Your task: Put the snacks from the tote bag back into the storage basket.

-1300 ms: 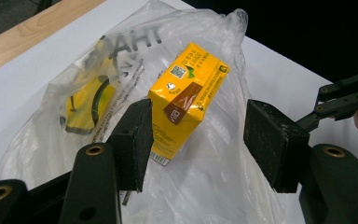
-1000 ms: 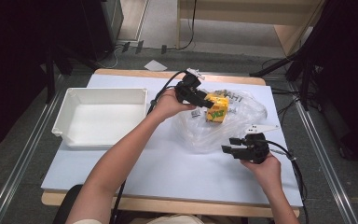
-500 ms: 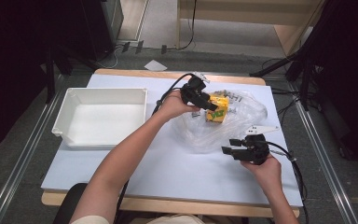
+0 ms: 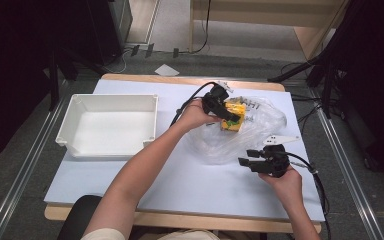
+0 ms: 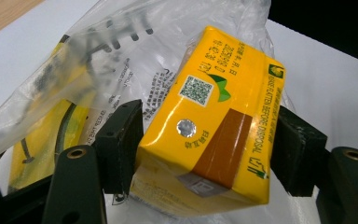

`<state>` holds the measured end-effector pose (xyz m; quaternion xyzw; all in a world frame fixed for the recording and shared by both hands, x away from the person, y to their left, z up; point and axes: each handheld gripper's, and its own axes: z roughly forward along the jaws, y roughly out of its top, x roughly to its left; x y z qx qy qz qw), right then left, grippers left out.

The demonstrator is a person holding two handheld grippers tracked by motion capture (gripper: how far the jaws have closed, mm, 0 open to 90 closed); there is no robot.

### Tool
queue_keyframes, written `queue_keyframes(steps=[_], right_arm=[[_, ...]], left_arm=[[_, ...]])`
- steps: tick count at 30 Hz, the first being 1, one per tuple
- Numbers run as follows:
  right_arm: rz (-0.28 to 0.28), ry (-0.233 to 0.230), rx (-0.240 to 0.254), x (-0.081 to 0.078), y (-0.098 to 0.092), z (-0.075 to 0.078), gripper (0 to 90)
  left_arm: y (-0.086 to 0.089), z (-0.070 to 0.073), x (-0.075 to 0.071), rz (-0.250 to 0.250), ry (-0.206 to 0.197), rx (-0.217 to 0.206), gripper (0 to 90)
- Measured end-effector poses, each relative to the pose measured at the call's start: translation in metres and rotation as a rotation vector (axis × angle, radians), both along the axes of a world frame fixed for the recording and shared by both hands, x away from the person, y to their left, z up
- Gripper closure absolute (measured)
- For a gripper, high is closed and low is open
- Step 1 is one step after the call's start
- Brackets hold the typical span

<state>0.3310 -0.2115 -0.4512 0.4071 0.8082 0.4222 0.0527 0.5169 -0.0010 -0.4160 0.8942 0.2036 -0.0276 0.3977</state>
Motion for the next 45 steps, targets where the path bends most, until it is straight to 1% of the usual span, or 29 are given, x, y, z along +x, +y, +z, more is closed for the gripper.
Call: queue_keyframes(steps=[3,7,10,12,15,17,21,22,24,25,26,30,33,36,38,41,43,45], right_arm=[[0.0,0.003,0.001,0.0,0.0,0.0,46.9],[-0.001,0.004,-0.001,0.001,0.0,-0.001,46.9],[-0.002,0.005,-0.002,0.001,0.0,-0.001,47.0],[0.001,0.005,-0.005,0.001,0.0,-0.001,47.0],[0.002,0.005,-0.006,0.001,0.001,-0.002,47.1],[0.0,0.004,-0.006,0.001,0.0,-0.002,47.2],[-0.001,0.003,-0.007,0.001,0.0,-0.002,47.3],[-0.001,0.003,-0.006,0.001,0.0,-0.002,47.3],[0.0,0.003,-0.007,0.001,0.0,-0.002,47.4],[0.0,0.003,-0.007,0.001,0.0,-0.002,47.4],[0.001,0.003,-0.006,0.001,0.0,-0.002,47.4],[-0.001,0.004,-0.004,0.001,0.0,-0.002,47.5],[-0.002,0.004,-0.002,0.001,0.0,-0.002,47.5],[-0.002,0.004,0.0,0.001,0.0,-0.002,47.5],[-0.001,0.003,0.0,0.001,0.0,-0.002,47.5],[-0.001,0.003,0.001,0.001,-0.001,-0.002,47.5],[-0.001,0.003,0.002,0.001,-0.001,-0.002,47.5],[0.0,0.003,0.003,0.001,0.0,-0.002,47.5]], left_arm=[[-0.002,-0.002,0.0,0.0,0.005,-0.003,34.4],[-0.005,-0.005,0.0,-0.005,-0.006,0.013,34.4],[-0.006,-0.007,0.0,-0.001,-0.001,0.007,35.0],[-0.006,-0.007,-0.001,0.002,0.0,0.006,36.3],[-0.005,-0.007,-0.001,0.008,-0.005,0.004,40.7],[-0.005,-0.008,-0.002,0.01,-0.01,0.0,41.6],[-0.005,-0.008,-0.004,0.008,-0.046,0.017,46.4],[-0.005,-0.008,-0.004,0.009,-0.05,0.018,46.9],[-0.005,-0.006,-0.006,0.009,-0.077,0.039,48.5],[-0.006,-0.006,-0.007,0.01,-0.1,0.055,49.6],[-0.006,-0.005,-0.007,0.011,-0.108,0.061,51.2],[-0.006,-0.005,-0.007,0.022,-0.104,0.062,52.3],[-0.007,-0.003,-0.006,0.03,-0.089,0.071,52.6],[-0.008,-0.001,-0.005,0.034,-0.085,0.087,52.8],[-0.007,0.001,-0.005,0.038,-0.081,0.089,52.9],[-0.004,0.005,-0.004,0.054,-0.064,0.07,53.0],[-0.003,0.009,-0.004,0.057,-0.068,0.055,53.0],[-0.001,0.013,-0.005,0.063,-0.065,0.05,52.9]])
